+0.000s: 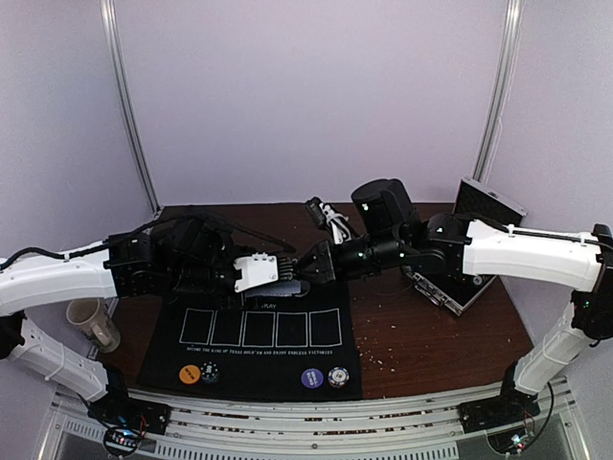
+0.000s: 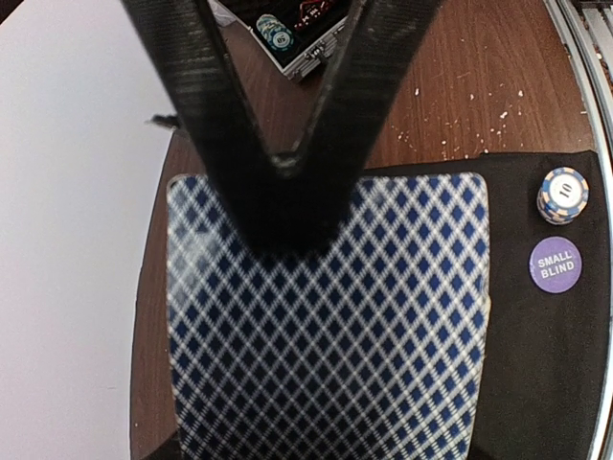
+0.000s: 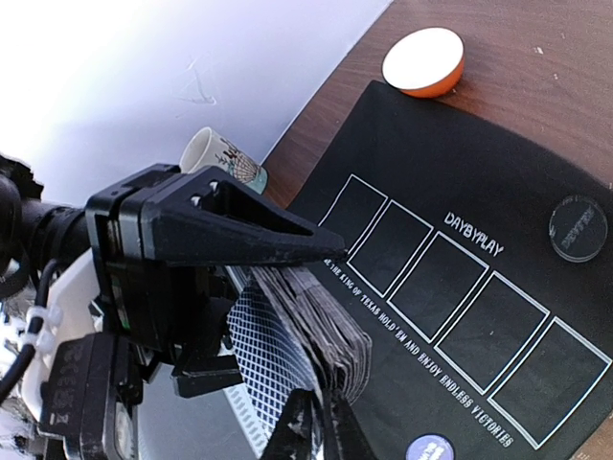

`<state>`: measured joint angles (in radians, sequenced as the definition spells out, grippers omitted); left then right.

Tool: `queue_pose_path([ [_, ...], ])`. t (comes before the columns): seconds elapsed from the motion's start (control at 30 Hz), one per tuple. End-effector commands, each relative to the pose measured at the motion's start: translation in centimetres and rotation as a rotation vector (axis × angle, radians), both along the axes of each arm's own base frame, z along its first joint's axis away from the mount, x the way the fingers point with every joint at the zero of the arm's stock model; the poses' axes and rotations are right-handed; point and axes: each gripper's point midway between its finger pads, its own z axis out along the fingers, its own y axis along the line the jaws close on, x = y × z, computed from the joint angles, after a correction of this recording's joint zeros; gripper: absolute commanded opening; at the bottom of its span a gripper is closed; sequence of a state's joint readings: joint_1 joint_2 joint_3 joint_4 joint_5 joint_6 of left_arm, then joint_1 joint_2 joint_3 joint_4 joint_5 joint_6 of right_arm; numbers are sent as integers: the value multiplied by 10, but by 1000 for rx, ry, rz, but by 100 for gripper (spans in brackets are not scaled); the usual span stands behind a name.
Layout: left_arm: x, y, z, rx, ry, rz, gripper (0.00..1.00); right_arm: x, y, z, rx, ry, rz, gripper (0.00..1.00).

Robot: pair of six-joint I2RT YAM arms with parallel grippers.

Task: Distribute texas hold em gaming equipment
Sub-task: Pass from the right arm to the left, then pick up the poker card from the face-down deck piles.

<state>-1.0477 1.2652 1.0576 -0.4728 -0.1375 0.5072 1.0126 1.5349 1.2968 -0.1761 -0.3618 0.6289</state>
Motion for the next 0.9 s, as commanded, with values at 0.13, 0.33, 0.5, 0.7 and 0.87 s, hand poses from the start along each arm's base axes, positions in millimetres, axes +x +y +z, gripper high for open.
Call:
queue_pose_path([
  [0.13, 5, -4, 14, -53, -5, 10, 60, 1, -11, 7, -9, -15, -22, 0],
  [0.33, 8, -2, 11, -52, 6, 20, 59, -5, -19, 16, 8, -12, -18, 0],
  [0.5, 10, 1, 8, -51, 13, 34, 59, -7, -27, 37, 69, -15, -18, 0],
  [0.7, 12, 6, 5, -49, 25, 55, 59, -1, -54, 54, 91, -22, -64, 0],
  [0.87, 14, 10, 4, -49, 33, 76, 59, 12, -98, 54, 62, -10, -179, 0],
])
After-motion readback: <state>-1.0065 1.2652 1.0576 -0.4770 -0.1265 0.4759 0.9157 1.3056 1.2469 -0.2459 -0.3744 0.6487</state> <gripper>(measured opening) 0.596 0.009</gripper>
